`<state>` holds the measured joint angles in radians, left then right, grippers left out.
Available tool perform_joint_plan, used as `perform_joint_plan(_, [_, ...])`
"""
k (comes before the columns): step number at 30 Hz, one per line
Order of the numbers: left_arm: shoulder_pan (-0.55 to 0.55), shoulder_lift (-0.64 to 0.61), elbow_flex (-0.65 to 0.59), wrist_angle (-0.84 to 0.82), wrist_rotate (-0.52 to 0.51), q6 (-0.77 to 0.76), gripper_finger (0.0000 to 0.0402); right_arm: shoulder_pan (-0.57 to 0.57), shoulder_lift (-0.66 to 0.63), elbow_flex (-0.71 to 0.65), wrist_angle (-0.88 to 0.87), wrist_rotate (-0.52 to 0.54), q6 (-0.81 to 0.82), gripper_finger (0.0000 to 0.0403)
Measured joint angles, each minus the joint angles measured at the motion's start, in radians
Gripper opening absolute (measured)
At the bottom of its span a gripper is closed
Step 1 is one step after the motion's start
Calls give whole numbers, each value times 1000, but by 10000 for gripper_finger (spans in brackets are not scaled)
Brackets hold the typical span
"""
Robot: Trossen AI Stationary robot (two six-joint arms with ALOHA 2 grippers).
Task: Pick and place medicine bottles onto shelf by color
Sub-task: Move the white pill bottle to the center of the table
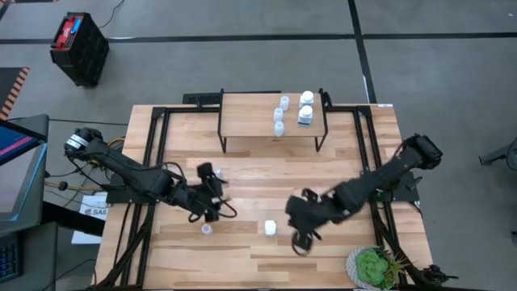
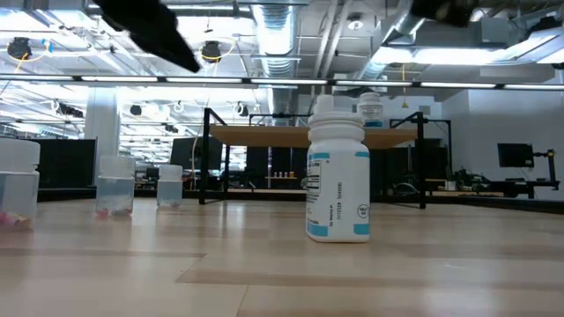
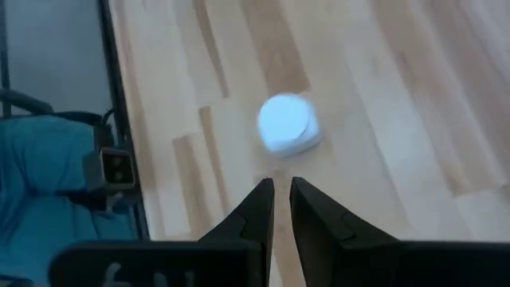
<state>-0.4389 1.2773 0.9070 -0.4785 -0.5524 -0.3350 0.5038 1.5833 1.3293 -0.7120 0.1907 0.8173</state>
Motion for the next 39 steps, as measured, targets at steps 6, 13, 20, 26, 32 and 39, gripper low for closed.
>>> perform_joint_plan(6, [-14,194,0,296,130,47,245,109,47,0,-29,113,128,69])
perform_joint_plan(13, [-40,393,0,524,129,11,245,136,174,-1,-30,98,214,69])
perform_joint_plan(20, [-48,497,0,673,167,-26,245,79,288,-1,12,95,215,69])
perform_joint_plan(26, [-37,557,5,751,196,-30,245,16,352,-1,29,70,230,69])
perform_joint_plan(32, [-27,587,4,745,208,-51,245,-23,372,-2,68,45,225,69])
perform_joint_plan(39, [0,641,16,785,234,-35,245,-49,368,-1,182,43,187,69])
